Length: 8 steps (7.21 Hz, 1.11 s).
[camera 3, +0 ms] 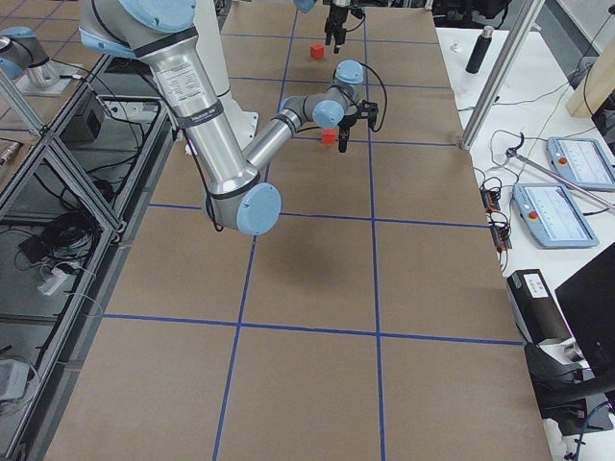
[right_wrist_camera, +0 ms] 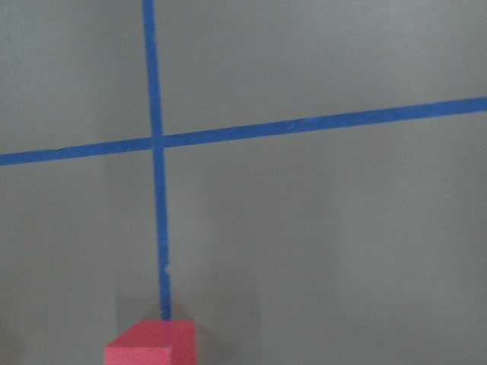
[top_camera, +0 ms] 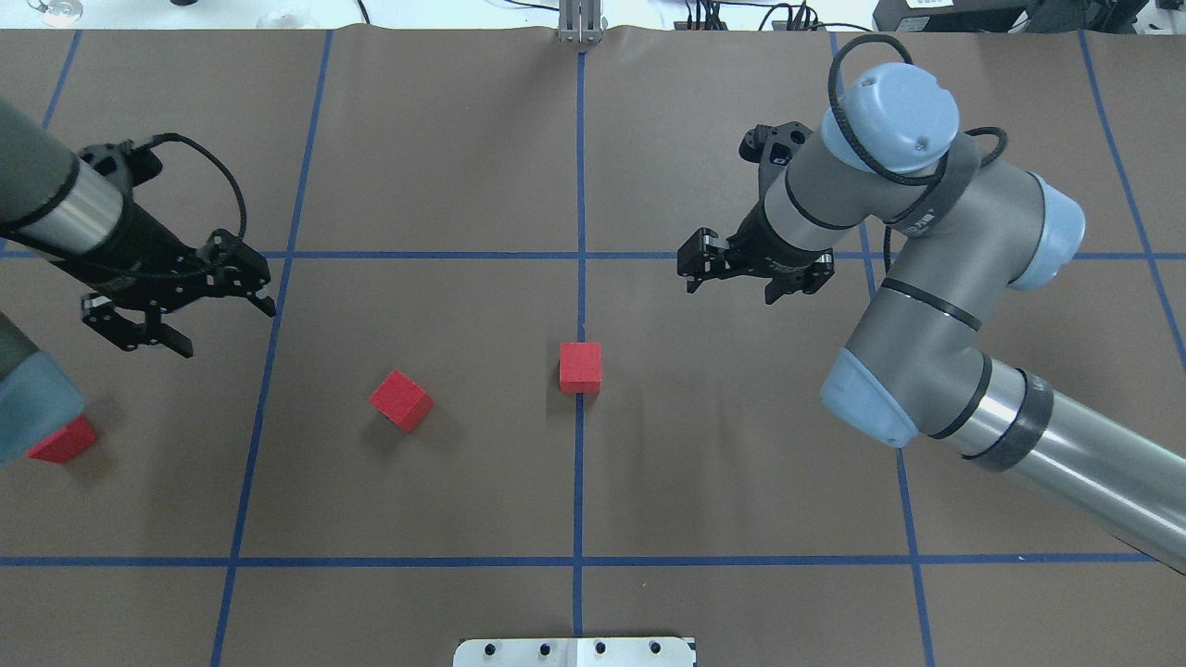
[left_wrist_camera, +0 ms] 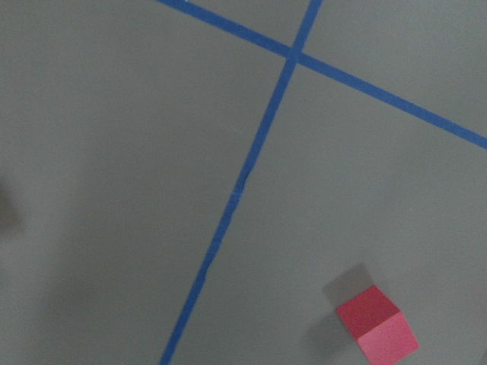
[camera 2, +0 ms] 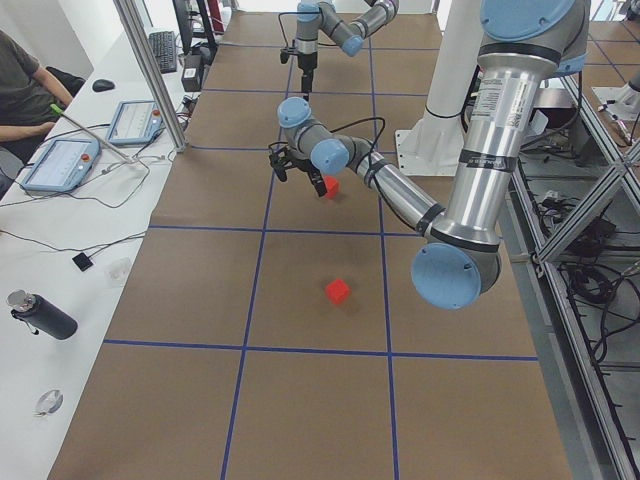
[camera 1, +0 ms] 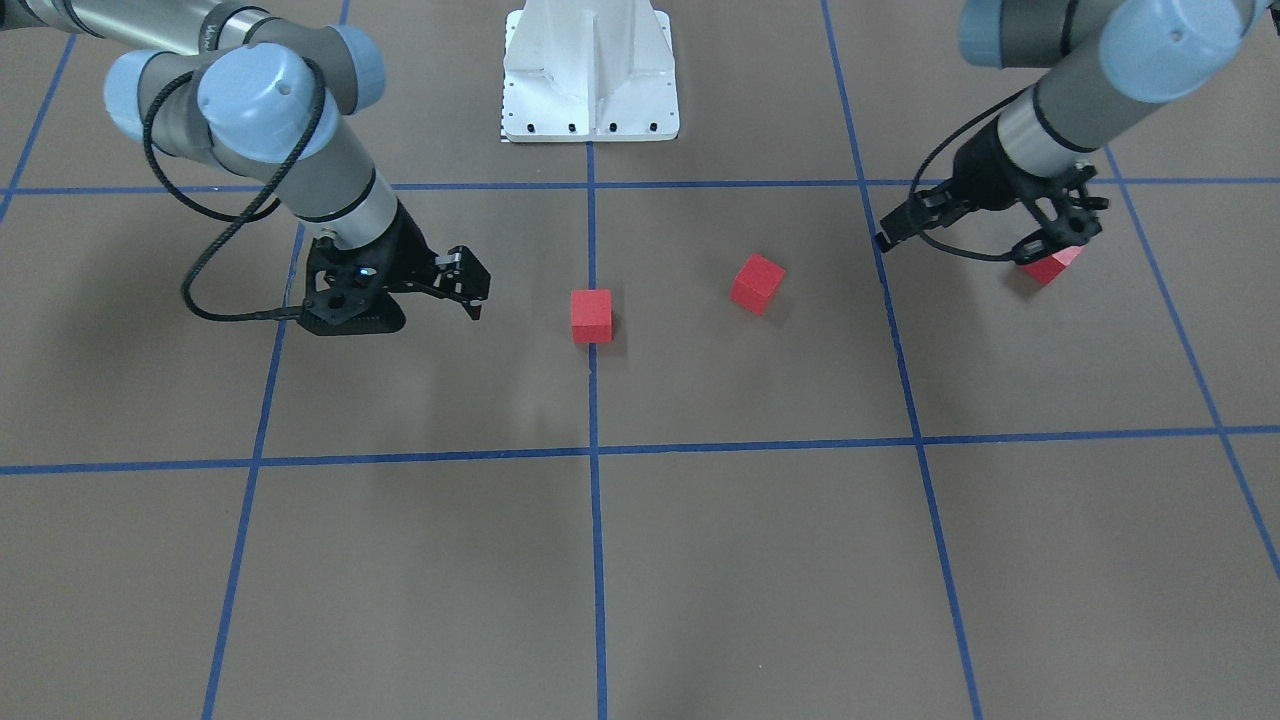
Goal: Form red blocks into L shape at center
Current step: 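Lower the left gripper onto the red cube left of center and grasp it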
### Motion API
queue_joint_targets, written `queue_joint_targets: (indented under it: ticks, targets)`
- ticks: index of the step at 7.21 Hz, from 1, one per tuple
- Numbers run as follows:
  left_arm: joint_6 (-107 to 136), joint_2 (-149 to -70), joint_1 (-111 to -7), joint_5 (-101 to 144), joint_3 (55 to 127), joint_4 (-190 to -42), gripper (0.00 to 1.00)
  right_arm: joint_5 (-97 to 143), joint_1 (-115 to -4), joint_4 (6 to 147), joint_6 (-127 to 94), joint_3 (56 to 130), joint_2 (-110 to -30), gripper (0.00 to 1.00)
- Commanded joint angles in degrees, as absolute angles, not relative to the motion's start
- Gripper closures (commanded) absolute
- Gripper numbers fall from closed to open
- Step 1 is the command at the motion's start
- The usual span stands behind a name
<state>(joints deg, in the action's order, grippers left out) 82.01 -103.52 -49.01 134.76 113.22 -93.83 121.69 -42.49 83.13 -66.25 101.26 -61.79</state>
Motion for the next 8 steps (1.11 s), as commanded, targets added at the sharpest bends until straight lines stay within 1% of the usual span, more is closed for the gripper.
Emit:
queue_joint_targets:
  ticks: [1, 2, 3, 6, 8]
  targets:
    - [102.0, -110.0, -40.0, 126.8, 109.2, -97.2, 0.0, 122.3, -44.0, 83.0, -63.5, 102.0, -65.4, 0.0]
    - [104.3, -110.6, -36.5, 123.1, 107.5, -97.3, 0.0, 122.2, -44.0, 83.0, -63.5, 101.9, -65.4, 0.0]
    - [106.7, -110.7, -35.9, 121.7, 105.4, -97.6, 0.0, 122.1, -44.0, 83.0, -63.5, 102.0, -65.6, 0.0]
    - [113.4, -110.7, -33.6, 118.1, 102.1, -103.7, 0.0, 121.8, -44.0, 83.0, -63.6, 102.4, -65.7, 0.0]
    - [114.1, -111.5, -33.5, 118.1, 102.0, -103.7, 0.0, 121.7, -44.0, 83.0, -63.8, 102.6, -65.8, 0.0]
